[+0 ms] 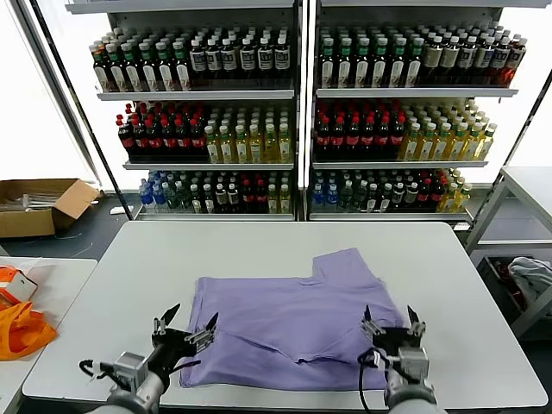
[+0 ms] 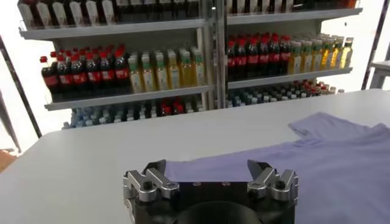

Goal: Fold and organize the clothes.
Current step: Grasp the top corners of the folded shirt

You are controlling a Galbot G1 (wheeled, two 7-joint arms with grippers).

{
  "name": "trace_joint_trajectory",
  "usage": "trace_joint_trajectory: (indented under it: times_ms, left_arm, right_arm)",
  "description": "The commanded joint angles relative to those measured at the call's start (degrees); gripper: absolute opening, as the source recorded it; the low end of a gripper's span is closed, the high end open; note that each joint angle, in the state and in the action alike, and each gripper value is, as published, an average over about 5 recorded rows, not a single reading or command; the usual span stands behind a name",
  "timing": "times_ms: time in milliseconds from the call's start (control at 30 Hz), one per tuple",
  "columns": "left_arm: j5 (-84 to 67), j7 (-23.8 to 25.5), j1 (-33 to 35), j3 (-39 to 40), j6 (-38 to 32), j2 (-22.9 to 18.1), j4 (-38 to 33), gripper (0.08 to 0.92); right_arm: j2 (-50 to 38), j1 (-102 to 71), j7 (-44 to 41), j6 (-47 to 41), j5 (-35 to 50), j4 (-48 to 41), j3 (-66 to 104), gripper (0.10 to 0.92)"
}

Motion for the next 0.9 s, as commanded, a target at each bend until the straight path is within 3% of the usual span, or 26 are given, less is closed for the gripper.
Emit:
trace_joint_trajectory:
  times_ms: [33,200,400,900]
  left_arm:
    - [-7.02,4.7,-22.7,3.12,3.5,4.43,19.37,0.819]
    - [-8.34,5.67,-28.54,6.1,3.61,6.02,27.92,0.823]
    - [-8.85,5.96,-31.61,7.79,3.64,4.57,33.85,0.823]
    - [-8.81,6.1,-31.56,8.05,3.65,3.61,35.34,0.823]
  right_arm:
    - [-3.58,20.99,-5.3,-0.94,6.03,-15.56,-2.27,0.823]
    - [-3.63,28.05,-8.52,-0.84,12.52,-25.53,-4.5,0.823]
    - [-1.39,32.89,-14.46,-0.82,13.11,-37.28,-5.44,0.823]
    - [3.95,36.01,-15.74,-0.74,11.47,-45.83,-4.08,0.823]
